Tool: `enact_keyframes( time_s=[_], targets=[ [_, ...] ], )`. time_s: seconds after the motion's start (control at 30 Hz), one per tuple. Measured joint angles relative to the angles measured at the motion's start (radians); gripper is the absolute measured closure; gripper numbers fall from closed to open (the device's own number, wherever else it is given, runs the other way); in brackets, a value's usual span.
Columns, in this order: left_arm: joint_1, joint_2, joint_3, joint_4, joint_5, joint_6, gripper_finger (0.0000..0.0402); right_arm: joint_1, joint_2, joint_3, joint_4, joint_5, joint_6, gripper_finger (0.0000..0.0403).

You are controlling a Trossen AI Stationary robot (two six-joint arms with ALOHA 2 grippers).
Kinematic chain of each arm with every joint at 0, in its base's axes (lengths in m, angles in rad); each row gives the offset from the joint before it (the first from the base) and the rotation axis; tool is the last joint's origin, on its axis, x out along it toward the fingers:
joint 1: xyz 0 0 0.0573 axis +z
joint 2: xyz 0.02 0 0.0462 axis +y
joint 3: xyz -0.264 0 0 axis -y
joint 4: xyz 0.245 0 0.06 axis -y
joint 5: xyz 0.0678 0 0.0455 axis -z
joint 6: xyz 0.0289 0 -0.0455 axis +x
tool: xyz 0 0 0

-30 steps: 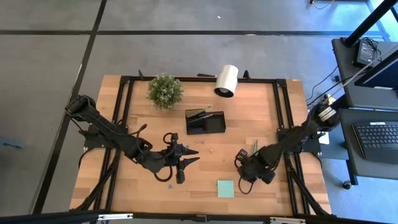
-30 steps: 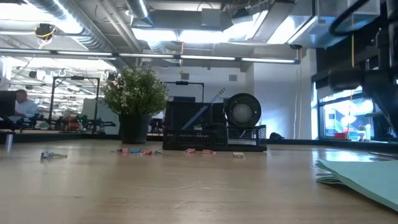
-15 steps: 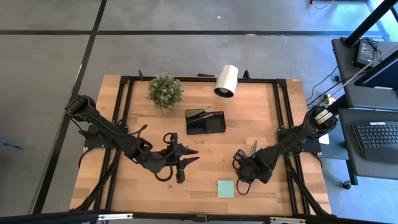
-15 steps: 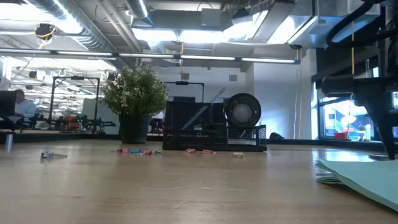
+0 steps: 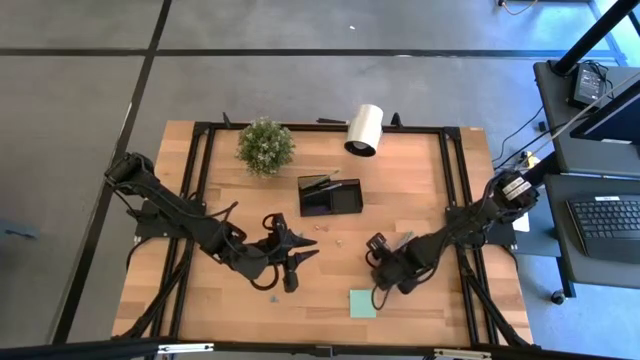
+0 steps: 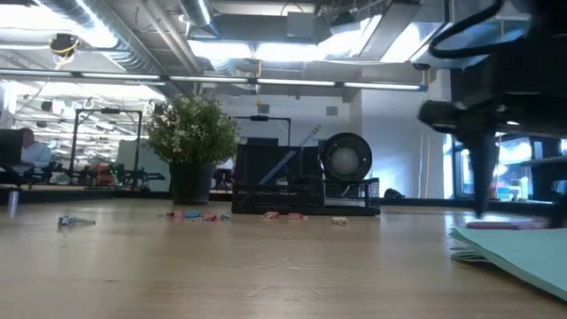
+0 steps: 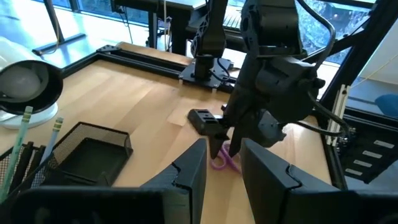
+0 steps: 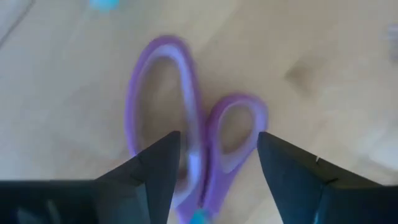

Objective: Pick and place office supplies into organizer
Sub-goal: Put the purple scissors into the black desk organizer

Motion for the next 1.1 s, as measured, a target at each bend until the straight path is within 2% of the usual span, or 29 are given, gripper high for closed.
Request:
enact_keyframes(
  time_s=[0.2,0.33,0.7,1.1],
  targets=[
    [0.0,0.0,0.0,0.002,0.0,0.0,0.0309,-0.068,-0.001,0.0,0.102,0.025,0.045,0.0184],
    [0.0,0.0,0.0,0.002,0.0,-0.022,0.0309,-0.097,-0.001,0.001,0.099,0.029,0.053,0.0184],
    [0.002,0.0,0.0,-0.004,0.0,-0.026,0.0309,-0.094,-0.003,0.014,0.039,0.028,0.388,0.0184],
    [0.006,0.0,0.0,-0.026,-0.023,-0.031,0.0309,-0.094,-0.004,-0.002,0.036,0.014,0.414,0.0184]
  ],
)
